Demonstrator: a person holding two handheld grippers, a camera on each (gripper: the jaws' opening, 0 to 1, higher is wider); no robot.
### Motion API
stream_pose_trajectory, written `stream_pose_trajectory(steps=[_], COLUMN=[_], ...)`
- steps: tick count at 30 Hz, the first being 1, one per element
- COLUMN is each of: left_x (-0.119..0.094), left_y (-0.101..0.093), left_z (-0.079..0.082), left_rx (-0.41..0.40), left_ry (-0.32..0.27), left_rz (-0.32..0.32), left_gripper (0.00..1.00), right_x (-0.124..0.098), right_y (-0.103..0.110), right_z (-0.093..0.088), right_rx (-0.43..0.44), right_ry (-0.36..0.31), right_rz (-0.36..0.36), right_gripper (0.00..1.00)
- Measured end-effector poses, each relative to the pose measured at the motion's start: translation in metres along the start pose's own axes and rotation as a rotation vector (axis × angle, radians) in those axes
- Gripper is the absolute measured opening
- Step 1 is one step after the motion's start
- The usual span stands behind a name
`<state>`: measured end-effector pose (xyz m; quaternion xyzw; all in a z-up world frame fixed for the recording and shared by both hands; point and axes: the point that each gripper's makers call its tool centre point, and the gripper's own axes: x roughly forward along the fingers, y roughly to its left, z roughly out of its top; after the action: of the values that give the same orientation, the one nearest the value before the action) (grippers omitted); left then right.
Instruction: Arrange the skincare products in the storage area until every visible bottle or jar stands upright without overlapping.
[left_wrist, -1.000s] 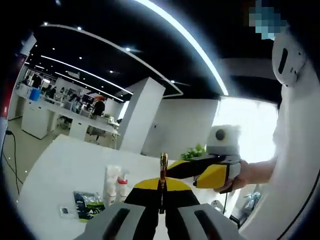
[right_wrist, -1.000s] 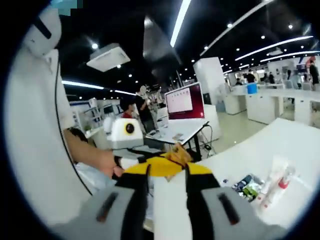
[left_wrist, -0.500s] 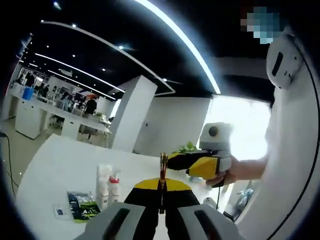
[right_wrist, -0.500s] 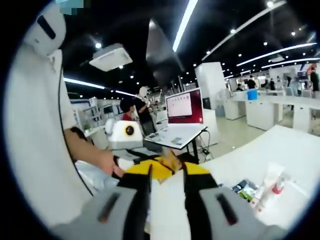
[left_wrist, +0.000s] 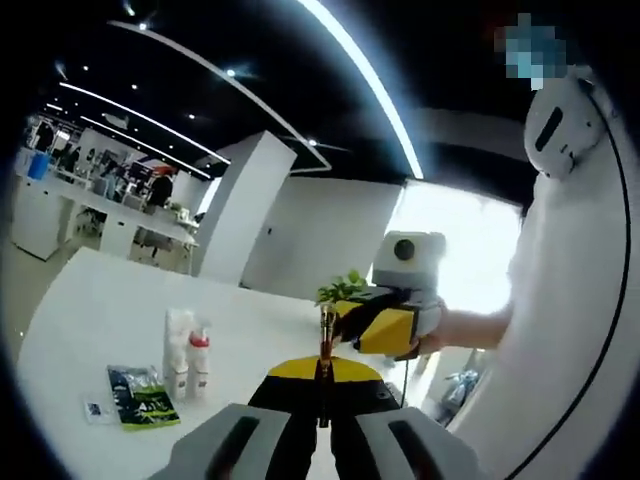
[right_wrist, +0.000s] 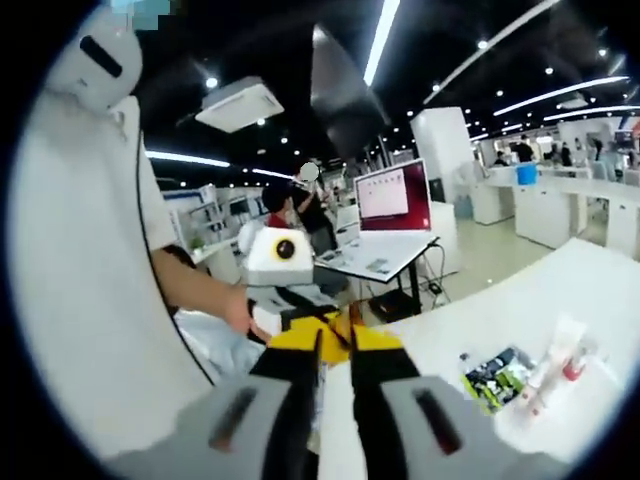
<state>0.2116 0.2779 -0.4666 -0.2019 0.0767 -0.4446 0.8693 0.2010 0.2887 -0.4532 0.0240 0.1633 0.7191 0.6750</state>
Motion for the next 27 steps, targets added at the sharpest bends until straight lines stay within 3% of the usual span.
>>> stream_pose_trajectory(steps=[3, 5, 6, 9, 11, 14, 18, 24, 27], left_x=[-0.001, -0.001, -0.002, -0.002, -0.004, -0.012, -0.023, -0.025, -0.020], left_y=[-0.009, -0.008, -0.008, -0.008, -0.007, 0.005, 0.014, 0.011, 0.001], left_z=[0.000, 0.000, -0.001, -0.002, -0.002, 0.006, 0.014, 0.011, 0.006], left_rx=[-0.048, -0.038, -0.044, -0.055, -0.068, -0.137, -0.204, -0.275, -0.258], left_ry=[0.000, 0.005, 0.013, 0.014, 0.018, -0.038, -0.079, -0.057, -0.028], left_rz=[-0.047, -0.043, -0.041, -0.047, -0.047, -0.009, -0.004, -0.046, -0.068], left_gripper=[0.01, 0.01, 0.01, 0.03, 0.10, 0.23, 0.29, 0.44, 0.39], right_x=[-0.002, -0.001, -0.001, -0.001, -0.002, -0.005, -0.010, -0.014, -0.011], right_y=[0.005, 0.004, 0.003, 0.005, 0.003, 0.003, 0.003, 0.007, 0.009], right_z=[0.002, 0.001, 0.000, 0.001, 0.000, 0.000, -0.003, 0.001, 0.000], right_rx=[0.100, 0.055, -0.018, 0.087, 0.083, 0.085, 0.085, 0.116, 0.123], right_ry=[-0.029, -0.026, -0.018, -0.022, -0.026, -0.027, -0.019, -0.027, -0.014], right_rz=[0.044, 0.025, 0.018, 0.044, 0.054, 0.057, 0.065, 0.131, 0.152], right_gripper=[0.03, 0.03, 0.02, 0.01, 0.01, 0.01, 0.01, 0.01, 0.01])
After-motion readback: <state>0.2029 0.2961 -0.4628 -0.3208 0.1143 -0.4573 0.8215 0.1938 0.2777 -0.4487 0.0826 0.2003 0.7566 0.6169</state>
